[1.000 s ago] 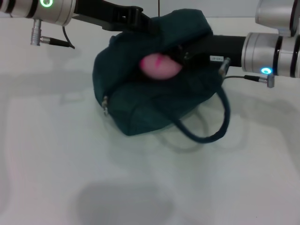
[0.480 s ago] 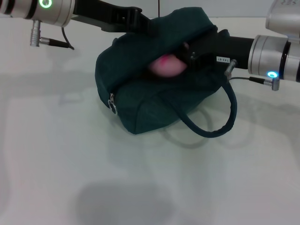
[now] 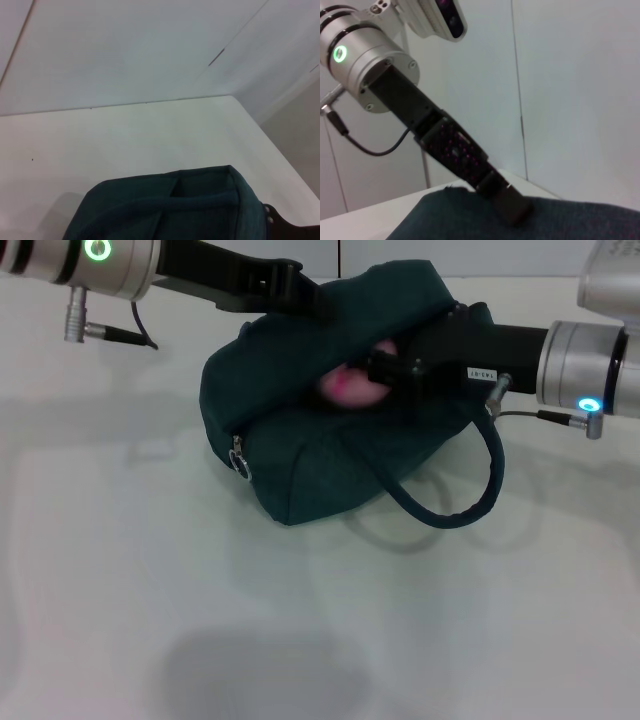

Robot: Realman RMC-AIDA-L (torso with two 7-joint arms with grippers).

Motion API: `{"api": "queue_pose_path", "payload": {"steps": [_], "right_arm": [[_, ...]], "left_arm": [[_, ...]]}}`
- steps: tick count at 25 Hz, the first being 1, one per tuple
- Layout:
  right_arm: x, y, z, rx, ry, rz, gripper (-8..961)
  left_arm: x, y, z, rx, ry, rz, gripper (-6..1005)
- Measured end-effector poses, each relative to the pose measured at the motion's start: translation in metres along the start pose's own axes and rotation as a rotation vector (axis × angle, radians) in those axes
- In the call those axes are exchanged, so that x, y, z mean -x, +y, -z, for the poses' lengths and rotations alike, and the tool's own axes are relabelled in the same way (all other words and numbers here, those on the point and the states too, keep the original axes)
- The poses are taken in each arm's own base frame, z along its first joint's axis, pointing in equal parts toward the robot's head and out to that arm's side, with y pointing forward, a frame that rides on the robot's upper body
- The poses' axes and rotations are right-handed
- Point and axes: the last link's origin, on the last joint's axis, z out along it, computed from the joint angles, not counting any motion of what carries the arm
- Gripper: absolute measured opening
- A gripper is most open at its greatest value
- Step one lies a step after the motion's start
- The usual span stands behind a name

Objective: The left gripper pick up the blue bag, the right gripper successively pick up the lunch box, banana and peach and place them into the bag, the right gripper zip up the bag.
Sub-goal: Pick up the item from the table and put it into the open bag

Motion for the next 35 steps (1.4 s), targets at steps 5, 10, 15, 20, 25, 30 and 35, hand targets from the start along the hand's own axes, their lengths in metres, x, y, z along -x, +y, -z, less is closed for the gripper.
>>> {"api": "queue_pose_path", "payload": {"steps": [5, 10, 15, 20, 25, 30, 35], "right_arm": [[-0.001, -0.001, 0.015, 0.021, -0.025, -0.024, 480], [0.001, -0.006, 0.026, 0.018, -0.058, -0.046, 567], [0.001, -0.013, 0.035, -0.007, -0.081, -0.064, 656], [-0.002, -0.019, 0.038, -0.047, -0.081, -0.079, 759], [-0.005, -0.029, 0.039, -0.112, -0.079, -0.089, 868], [-0.005, -0.023, 0.040, -0.067, -0.091, -0.097, 861], [0.002, -0.015, 0.059, 0.000, -0.153, -0.097, 859]], "left_arm": [[0.000, -0.001, 0.000, -0.004, 0.001, 0.001, 50], [0.000, -0.002, 0.000, -0.006, 0.002, -0.001, 50], [-0.001, -0.001, 0.000, -0.007, 0.005, -0.003, 49], [-0.002, 0.000, -0.001, -0.003, 0.006, -0.004, 49], [-0.002, 0.000, -0.001, -0.001, 0.007, -0.004, 49], [-0.001, -0.001, 0.000, -0.002, 0.008, 0.000, 49], [-0.001, -0.001, 0.000, -0.004, 0.007, 0.000, 50]]}}
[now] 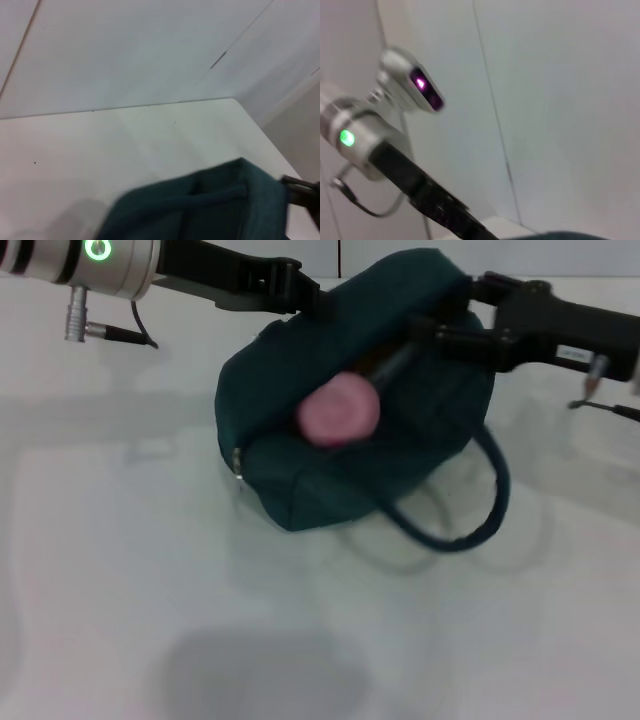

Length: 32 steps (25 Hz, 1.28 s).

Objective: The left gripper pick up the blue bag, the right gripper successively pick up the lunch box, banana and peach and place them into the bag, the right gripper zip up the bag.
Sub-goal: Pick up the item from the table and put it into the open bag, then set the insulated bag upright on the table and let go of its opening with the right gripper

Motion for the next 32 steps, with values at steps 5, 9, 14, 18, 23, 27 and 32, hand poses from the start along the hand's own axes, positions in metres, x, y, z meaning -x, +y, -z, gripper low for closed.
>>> {"api": "queue_pose_path", "payload": {"steps": [5, 9, 14, 18, 23, 27, 32], "right_arm": [[0.002, 0.001, 0.036, 0.017, -0.068, -0.038, 856], [-0.005, -0.002, 0.063, -0.016, -0.085, -0.071, 854], [-0.008, -0.003, 0.074, -0.021, -0.082, -0.085, 858], [-0.016, 0.009, 0.080, 0.040, -0.062, -0.155, 858], [-0.046, 0.010, 0.079, 0.041, 0.011, -0.280, 857], [-0.064, 0.010, 0.061, 0.044, 0.036, -0.330, 857], [-0.070, 0.008, 0.029, 0.045, 0.098, -0.326, 858]], "left_arm": [[0.000, -0.001, 0.000, -0.004, -0.001, 0.001, 50], [0.001, -0.001, 0.000, -0.005, -0.001, 0.003, 49], [0.000, -0.002, 0.001, -0.009, -0.002, 0.004, 50], [-0.002, -0.001, 0.001, -0.010, 0.000, 0.002, 50], [-0.002, -0.001, 0.000, -0.009, 0.000, 0.001, 50], [-0.003, 0.001, -0.001, -0.008, 0.004, -0.003, 50], [-0.003, 0.000, -0.002, -0.008, 0.005, -0.004, 49]]}}
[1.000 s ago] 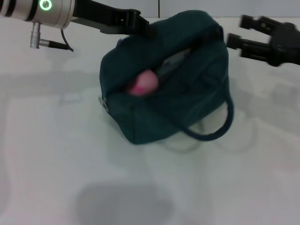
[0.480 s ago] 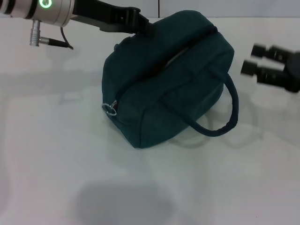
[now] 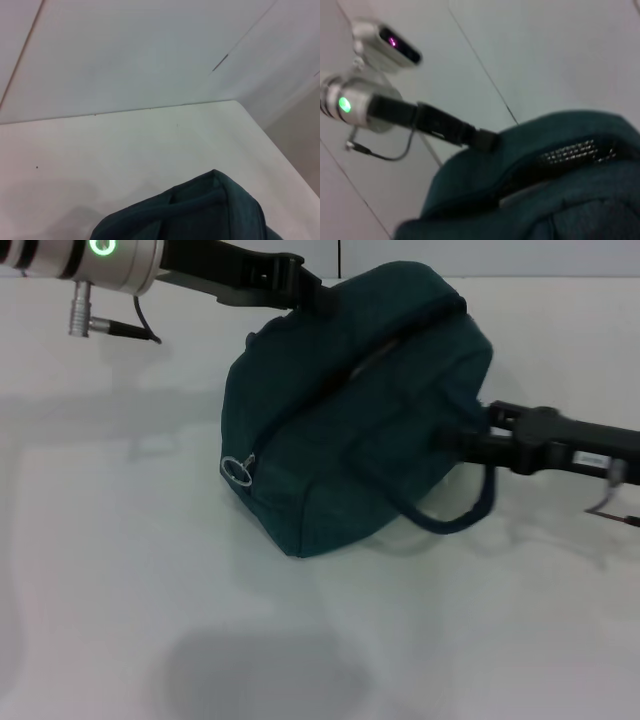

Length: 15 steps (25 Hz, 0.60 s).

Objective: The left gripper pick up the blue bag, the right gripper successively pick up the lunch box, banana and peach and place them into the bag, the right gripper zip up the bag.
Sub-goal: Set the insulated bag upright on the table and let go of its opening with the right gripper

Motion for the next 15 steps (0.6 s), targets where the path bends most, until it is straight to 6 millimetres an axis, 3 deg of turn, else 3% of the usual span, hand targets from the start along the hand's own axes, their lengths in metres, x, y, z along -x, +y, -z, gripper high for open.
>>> {"api": "queue_pose_path", "payload": {"steps": [3, 6, 12, 15], "right_arm": [[-0.001, -0.004, -0.013, -0.022, 0.035, 0.001, 837], [0.000, -0.009, -0.008, -0.055, 0.020, -0.011, 806], [0.009, -0.022, 0.045, -0.168, -0.192, -0.046, 744], [0.016, -0.019, 0.063, -0.159, -0.292, -0.029, 611]], "left_arm": [[0.000, 0.000, -0.001, 0.002, -0.002, 0.003, 49], [0.001, -0.001, -0.001, 0.001, -0.002, 0.007, 49], [0.008, -0.009, -0.001, -0.003, -0.009, 0.038, 49], [0.012, -0.014, -0.001, -0.006, -0.010, 0.052, 49]]}}
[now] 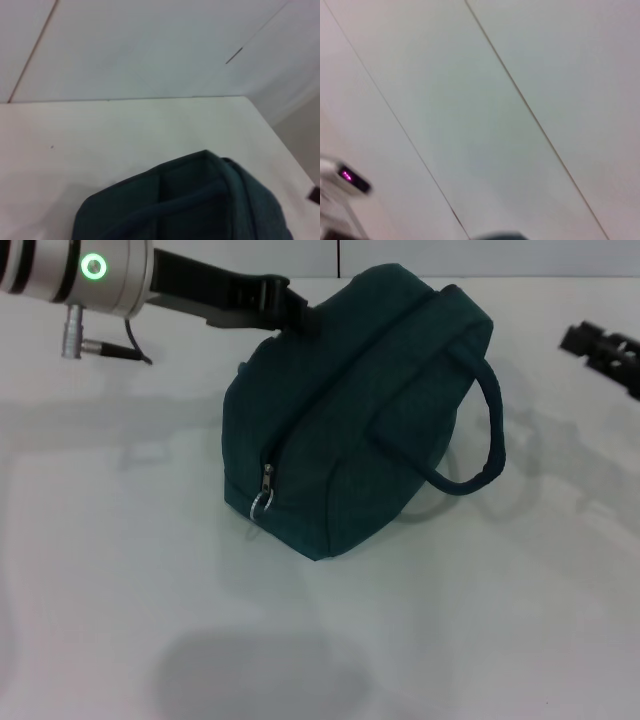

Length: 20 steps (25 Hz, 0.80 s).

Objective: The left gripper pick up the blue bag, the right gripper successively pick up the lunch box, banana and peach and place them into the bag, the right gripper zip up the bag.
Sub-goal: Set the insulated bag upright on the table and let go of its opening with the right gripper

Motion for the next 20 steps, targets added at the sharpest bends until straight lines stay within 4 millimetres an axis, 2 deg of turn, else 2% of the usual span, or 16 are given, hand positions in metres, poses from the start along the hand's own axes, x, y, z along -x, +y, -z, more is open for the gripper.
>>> {"api": "queue_pose_path", "payload": {"steps": [4, 9, 13, 20], "right_arm": [[0.012, 0.005, 0.007, 0.040, -0.061, 0.018, 440], [0.027, 0.009, -0.003, 0.086, -0.071, 0.063, 231], [0.026, 0.010, -0.007, 0.100, -0.047, 0.064, 56], [0.019, 0.020, -0.003, 0.200, 0.091, 0.031, 5]], "left_arm": [[0.009, -0.005, -0.005, 0.018, -0.014, 0.036, 49], [0.024, -0.002, -0.008, 0.102, -0.007, 0.080, 51], [0.023, 0.001, -0.003, 0.157, 0.039, 0.092, 53], [0.026, -0.008, 0.009, 0.176, 0.115, 0.146, 56]]}}
